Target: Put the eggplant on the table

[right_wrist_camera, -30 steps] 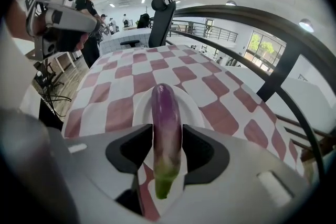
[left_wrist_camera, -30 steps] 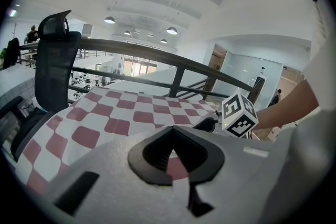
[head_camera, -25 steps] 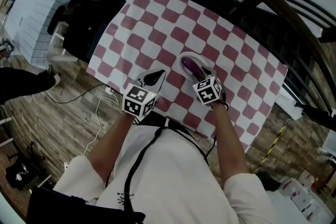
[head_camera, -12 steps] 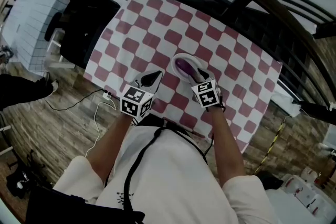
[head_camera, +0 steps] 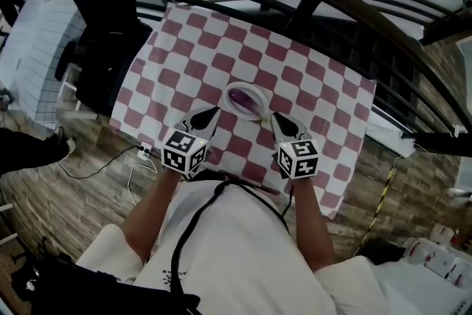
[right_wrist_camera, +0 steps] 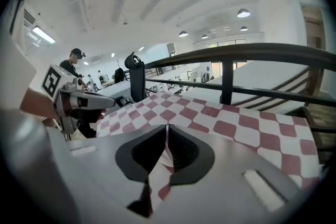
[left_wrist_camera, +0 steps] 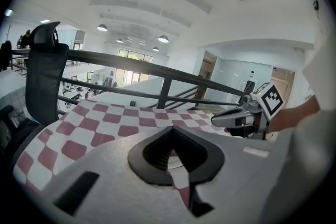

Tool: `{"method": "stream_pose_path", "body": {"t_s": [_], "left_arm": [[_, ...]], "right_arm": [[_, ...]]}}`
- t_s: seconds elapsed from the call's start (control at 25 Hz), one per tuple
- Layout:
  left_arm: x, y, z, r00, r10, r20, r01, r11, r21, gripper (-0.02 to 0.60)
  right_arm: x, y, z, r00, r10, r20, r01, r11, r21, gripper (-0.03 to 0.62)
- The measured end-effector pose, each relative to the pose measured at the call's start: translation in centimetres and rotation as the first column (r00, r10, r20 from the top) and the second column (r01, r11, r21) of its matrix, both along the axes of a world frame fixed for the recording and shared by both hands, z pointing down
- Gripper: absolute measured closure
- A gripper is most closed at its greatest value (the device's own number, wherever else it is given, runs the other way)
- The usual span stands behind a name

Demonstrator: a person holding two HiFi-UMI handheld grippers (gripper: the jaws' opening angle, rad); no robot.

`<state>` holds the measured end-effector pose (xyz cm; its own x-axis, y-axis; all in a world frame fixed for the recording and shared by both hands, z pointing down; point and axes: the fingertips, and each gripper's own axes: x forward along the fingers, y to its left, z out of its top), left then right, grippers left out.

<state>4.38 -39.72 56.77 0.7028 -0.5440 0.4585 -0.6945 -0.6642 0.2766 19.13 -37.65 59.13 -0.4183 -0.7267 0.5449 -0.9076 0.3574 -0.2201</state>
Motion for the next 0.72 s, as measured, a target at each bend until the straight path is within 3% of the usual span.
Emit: {"method": "stream_pose_path", "body": {"t_s": [0.24, 0.72], "left_arm": [[0.3, 0.8, -2.5, 1.0, 0.002, -0.018, -0.001, 0.999, 0.053, 0.577], [-0.4, 2.9, -4.7, 0.999, -0.025, -0.037, 0.029, 0.995, 0.093, 0.577]], "right_arm": [[1.3, 2.6, -4.7, 0.999, 0.038, 0.022, -0.039, 0.995, 0.094, 0.586], [1.2, 5.7, -7.3, 0.999, 0.033, 0.033, -0.037, 0.99, 0.139, 0.588]]}}
